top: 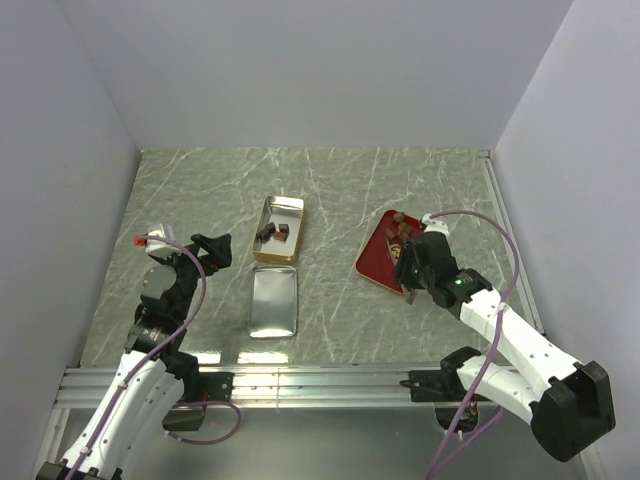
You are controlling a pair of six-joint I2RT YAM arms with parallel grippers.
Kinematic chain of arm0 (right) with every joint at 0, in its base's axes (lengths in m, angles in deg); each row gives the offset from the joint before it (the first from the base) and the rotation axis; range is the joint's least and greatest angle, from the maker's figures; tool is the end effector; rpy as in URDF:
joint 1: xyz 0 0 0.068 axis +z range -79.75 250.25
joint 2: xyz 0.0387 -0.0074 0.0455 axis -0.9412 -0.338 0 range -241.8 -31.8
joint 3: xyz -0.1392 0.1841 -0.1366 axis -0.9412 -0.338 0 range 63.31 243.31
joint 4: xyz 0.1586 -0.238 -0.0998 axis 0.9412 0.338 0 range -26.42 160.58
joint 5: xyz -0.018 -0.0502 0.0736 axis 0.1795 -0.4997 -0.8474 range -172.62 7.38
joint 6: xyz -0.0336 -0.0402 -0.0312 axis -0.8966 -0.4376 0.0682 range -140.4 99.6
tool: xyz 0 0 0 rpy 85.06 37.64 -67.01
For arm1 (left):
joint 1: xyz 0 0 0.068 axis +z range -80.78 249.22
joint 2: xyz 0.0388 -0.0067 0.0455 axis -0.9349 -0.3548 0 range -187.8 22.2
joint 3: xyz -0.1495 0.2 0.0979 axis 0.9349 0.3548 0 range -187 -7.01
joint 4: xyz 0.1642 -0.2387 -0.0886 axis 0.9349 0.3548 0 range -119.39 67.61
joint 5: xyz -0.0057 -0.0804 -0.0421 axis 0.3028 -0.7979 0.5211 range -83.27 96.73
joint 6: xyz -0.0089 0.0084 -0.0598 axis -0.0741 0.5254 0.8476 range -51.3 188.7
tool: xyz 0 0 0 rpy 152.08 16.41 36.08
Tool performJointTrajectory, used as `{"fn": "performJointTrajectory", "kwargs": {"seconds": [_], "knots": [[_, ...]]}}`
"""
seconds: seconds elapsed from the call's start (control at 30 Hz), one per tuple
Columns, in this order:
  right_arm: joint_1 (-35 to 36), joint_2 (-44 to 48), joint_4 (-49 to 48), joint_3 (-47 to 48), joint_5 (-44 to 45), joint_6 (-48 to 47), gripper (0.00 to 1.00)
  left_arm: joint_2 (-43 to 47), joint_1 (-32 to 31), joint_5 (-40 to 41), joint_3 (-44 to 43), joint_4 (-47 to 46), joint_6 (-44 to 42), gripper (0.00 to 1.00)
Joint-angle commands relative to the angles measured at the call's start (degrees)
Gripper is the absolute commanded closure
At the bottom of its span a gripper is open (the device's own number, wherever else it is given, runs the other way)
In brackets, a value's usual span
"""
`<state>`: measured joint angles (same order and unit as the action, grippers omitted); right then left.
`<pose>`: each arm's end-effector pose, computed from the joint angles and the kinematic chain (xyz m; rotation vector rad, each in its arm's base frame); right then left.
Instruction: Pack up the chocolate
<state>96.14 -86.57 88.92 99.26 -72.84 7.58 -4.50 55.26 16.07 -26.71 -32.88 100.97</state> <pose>0.2269 0.1016 0.2061 0.1274 2.3397 0.2699 0.1971 -0.0413 0.2469 -0.3874 1.6071 -0.4848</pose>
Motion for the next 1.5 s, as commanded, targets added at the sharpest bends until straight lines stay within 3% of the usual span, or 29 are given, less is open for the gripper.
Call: {"fn": "performJointTrajectory", "kwargs": {"seconds": [0.0,1.47], "knots": [[-0.84,1.94,-1.79,-0.08,-0.38,-0.83,0.51,0.59,-0.19,-0.2,-0.25,-0.73,0.07,0.01],[-4.53,-11.16,-10.31,1.41,-7.14,-4.7,0.53,0.95,-0.19,-0.38,-0.07,-0.91,0.16,0.01]]}}
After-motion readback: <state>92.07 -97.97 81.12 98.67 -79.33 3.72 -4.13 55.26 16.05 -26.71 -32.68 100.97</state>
